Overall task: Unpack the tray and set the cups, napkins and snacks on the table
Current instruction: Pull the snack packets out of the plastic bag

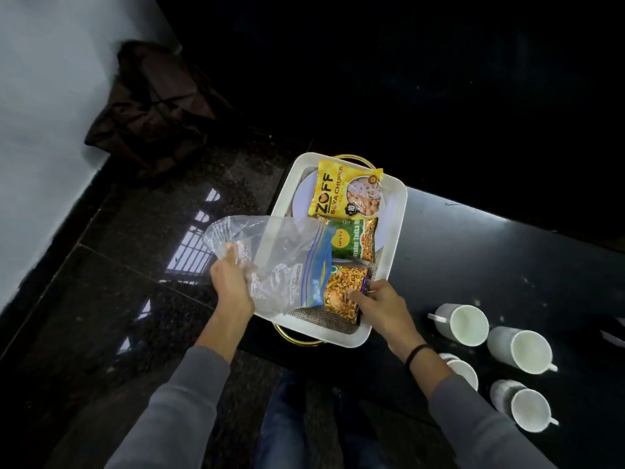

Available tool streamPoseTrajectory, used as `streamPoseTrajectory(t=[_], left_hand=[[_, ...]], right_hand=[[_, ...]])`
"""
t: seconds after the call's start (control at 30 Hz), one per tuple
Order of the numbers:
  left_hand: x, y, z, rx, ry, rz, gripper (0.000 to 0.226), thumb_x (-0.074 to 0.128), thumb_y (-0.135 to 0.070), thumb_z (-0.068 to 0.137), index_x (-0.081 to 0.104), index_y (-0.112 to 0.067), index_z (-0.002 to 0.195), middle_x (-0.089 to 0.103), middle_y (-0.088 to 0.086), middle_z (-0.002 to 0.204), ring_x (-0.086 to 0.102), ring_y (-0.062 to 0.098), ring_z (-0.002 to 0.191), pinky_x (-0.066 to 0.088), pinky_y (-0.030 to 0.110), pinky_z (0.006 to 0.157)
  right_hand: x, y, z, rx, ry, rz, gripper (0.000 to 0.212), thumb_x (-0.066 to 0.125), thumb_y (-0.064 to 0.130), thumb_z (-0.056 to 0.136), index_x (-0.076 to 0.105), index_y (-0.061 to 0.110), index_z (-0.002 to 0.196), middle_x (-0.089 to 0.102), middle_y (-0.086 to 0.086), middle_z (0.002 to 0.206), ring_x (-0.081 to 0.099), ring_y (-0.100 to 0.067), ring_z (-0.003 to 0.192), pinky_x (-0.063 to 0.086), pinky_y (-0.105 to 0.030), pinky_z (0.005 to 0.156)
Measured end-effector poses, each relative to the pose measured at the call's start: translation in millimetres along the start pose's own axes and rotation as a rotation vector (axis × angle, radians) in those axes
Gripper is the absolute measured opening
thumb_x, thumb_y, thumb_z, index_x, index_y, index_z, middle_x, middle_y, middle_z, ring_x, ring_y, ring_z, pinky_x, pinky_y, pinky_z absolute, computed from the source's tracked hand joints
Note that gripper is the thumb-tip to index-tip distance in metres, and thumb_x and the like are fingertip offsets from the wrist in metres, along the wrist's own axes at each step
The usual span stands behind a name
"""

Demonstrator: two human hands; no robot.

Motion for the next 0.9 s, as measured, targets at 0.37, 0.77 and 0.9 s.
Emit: streamPoseTrajectory(t=[0.37,0.77,0.9], left_hand=[[14.1,-18.3,-59.3,0.038,0.095,0.071,0.033,0.057,-0.034,0.102,0.066,-0.002,0.105,0.062,0.012,0.084,0.06,0.023,0.071,0.053,0.04,0.068],[42.2,-62.6,-181.9,0.024,0.205,0.14,0.032,0.049,-0.015,0.103,0.059,0.004,0.127,0.058,0.005,0.081,0.053,0.014,0.062,0.041,0.017,0.04],[47.8,-74.5,-224.5,0.047,0.236,0.107,0.035,0.047,-0.005,0.099,0.058,-0.001,0.132,0.063,0.008,0.09,0.06,0.021,0.07,0.047,0.023,0.044]], right_hand=[[-53.7,85.0,-91.7,-0.412,0.093,0.307,0.054,0.051,0.074,0.09,0.048,0.048,0.137,0.052,0.016,0.146,0.06,-0.006,0.124,0.065,-0.03,0.078],[-63.8,122.0,-186.2,-0.559,0.349,0.132,0.119,0.092,0.069,0.047,0.023,0.064,0.143,0.03,0.059,0.128,0.033,0.038,0.117,0.037,0.001,0.09],[-81.2,115.0,-197.1,-0.51,0.31,0.073,0.118,0.099,0.055,0.05,0.03,0.054,0.146,0.055,0.031,0.134,0.057,0.007,0.122,0.049,-0.019,0.103]])
Point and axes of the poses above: each hand's wrist, its own z-axis towards the middle knuckle, its own x-axis out of the palm, y = z × x, the point moved 7 cm from there along z, towards the middle knuckle
